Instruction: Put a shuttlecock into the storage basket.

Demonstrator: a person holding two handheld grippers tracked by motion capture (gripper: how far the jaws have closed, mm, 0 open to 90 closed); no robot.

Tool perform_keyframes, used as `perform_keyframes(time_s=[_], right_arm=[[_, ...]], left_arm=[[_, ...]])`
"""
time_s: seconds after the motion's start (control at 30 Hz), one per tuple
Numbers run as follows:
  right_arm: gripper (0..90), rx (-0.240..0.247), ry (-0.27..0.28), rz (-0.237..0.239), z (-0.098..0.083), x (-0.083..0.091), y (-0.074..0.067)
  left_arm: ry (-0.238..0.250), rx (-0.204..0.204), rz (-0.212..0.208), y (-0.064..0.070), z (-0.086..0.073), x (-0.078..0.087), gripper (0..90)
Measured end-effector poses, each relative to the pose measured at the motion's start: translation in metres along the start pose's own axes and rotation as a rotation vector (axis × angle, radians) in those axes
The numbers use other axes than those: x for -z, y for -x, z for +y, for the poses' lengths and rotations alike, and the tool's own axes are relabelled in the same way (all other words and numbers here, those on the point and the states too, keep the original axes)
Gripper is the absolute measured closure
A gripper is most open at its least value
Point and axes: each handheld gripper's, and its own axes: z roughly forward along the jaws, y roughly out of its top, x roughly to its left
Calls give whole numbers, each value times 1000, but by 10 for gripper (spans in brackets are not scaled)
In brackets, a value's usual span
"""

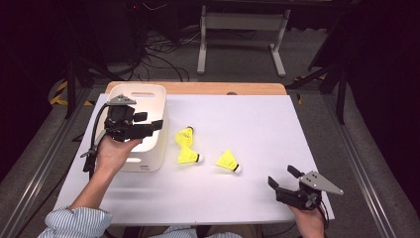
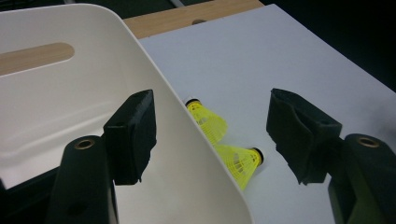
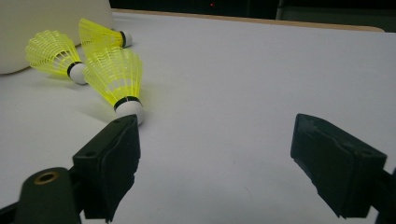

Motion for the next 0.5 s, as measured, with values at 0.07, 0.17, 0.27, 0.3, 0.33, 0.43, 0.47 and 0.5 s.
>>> perform_keyframes(time_s=[0.07, 0.17, 0.27, 0.3, 0.33, 0.43, 0.47, 0.5], right_arm=[[168, 0, 1, 1, 0, 0, 0], [168, 3, 0, 4, 0, -1, 0], [168, 5, -4, 3, 0, -1, -1], [168, 5, -4, 5, 0, -1, -1], [169, 3, -3, 6, 0, -1, -1], [169, -2, -2, 10, 1, -1, -1], [169, -2, -2, 11, 1, -1, -1], [169, 1, -1, 14, 1, -1, -1]], left_arm=[[-3, -3, -1, 1, 0, -1, 340], [-4, -6, -5, 4, 2, -4, 341], [-7, -8, -7, 6, 3, -6, 343], [-7, -8, -7, 7, 4, -7, 343], [-5, -13, -8, 7, 4, -8, 344], [-3, -17, -13, 9, 6, -10, 345], [1, -18, -15, 10, 6, -11, 346], [1, -18, -15, 10, 6, -11, 348]])
